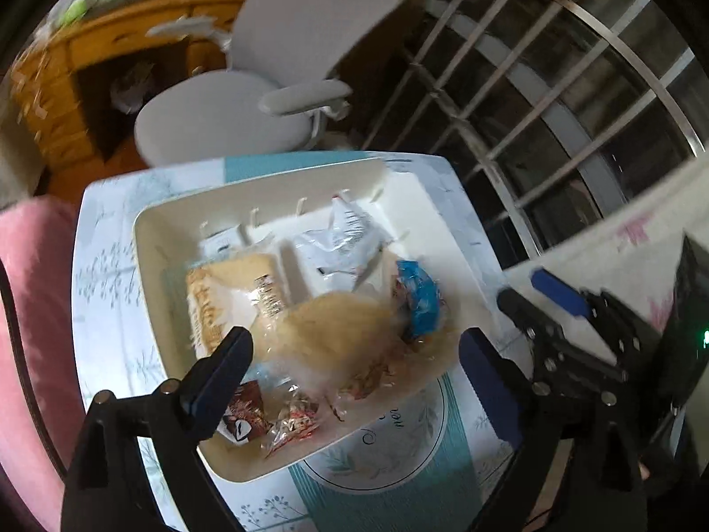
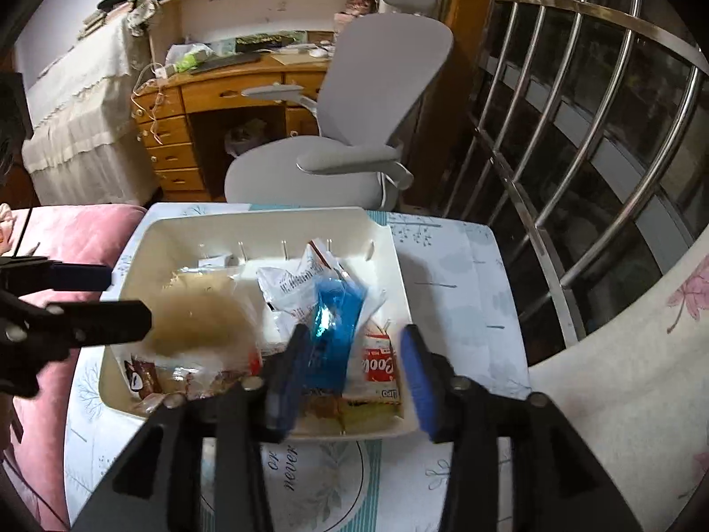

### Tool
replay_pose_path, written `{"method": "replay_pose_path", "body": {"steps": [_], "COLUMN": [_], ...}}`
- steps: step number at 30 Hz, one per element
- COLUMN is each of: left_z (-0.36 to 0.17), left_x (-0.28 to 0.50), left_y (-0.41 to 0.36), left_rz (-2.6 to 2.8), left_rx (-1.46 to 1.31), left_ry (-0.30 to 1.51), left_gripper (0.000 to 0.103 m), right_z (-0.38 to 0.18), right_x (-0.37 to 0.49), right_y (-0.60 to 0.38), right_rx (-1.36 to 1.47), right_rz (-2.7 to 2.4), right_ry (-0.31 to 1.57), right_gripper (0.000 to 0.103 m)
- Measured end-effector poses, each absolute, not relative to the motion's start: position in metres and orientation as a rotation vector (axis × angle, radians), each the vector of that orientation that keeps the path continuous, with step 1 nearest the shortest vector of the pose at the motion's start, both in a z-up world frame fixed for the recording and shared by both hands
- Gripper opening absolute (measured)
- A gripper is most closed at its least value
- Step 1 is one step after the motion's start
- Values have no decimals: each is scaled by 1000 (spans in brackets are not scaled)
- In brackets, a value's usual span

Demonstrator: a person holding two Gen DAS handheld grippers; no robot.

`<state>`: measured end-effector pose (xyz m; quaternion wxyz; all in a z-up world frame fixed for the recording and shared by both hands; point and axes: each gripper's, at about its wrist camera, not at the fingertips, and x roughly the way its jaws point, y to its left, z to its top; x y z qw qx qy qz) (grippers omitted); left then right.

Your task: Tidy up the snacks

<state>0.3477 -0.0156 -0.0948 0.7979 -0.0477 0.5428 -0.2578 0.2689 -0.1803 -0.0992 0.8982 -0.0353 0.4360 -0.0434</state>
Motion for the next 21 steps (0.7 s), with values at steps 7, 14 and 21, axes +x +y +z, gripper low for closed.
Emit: {"method": "replay_pose_path", "body": {"steps": [7, 14, 21], "left_z": [-106, -112, -107], "left_x": [331, 265, 156], "left_y": [-1, -3, -5], "left_rz": [-476, -403, -305], "left_rx": [-117, -183, -220], "left_ry": [1195, 1209, 1193], "left_gripper": [94, 94, 94], "right_z": [-103, -113, -121], "right_x": [252, 208, 136], "right_y": [-184, -201, -221], "right_rx": [-23, 60, 84], "right_rz": [-94, -56, 47], "right_ry": [948, 1006, 1044], "right_gripper": [52, 55, 64]}}
